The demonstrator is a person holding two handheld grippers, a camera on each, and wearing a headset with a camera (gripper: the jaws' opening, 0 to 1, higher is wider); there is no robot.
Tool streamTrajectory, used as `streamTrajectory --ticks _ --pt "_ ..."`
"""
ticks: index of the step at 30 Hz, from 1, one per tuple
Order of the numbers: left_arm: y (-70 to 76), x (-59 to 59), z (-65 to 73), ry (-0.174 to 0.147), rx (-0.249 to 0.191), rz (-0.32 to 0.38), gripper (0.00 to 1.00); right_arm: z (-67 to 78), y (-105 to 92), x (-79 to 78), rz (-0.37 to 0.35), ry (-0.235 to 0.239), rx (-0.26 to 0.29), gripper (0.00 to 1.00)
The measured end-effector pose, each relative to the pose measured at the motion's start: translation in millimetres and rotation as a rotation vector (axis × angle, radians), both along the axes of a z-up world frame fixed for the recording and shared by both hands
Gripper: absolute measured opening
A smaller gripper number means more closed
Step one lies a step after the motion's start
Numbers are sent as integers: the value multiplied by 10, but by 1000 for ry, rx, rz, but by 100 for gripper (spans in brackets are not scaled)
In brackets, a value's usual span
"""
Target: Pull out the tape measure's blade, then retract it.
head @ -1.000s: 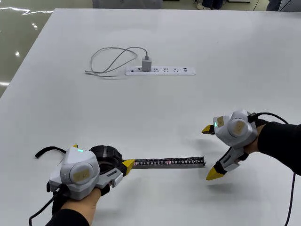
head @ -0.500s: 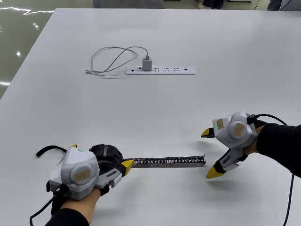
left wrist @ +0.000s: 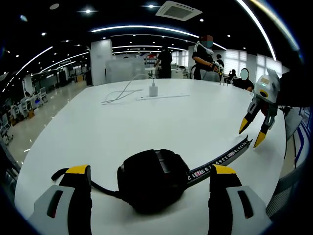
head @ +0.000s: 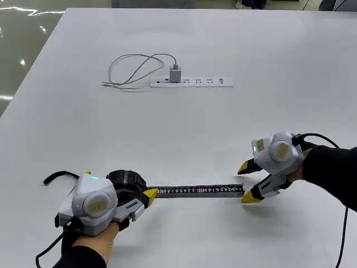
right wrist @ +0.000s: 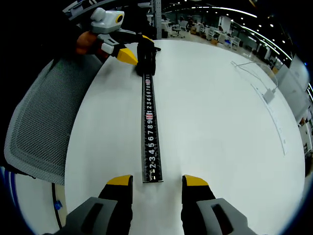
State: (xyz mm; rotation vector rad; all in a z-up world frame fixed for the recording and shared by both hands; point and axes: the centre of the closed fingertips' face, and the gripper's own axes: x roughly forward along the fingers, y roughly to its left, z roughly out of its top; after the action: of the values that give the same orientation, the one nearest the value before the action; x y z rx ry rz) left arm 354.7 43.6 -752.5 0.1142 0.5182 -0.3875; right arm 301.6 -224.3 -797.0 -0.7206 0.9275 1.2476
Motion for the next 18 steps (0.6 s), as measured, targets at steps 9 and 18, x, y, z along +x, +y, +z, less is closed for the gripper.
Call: streamTrajectory --ticks 9,18 --pt "9 11 -4 -1 1 3 99 -18 -9 -15 29 -11 -13 32" --pt "31 10 0 2 6 9 99 -57 0 -56 53 -7 -29 21"
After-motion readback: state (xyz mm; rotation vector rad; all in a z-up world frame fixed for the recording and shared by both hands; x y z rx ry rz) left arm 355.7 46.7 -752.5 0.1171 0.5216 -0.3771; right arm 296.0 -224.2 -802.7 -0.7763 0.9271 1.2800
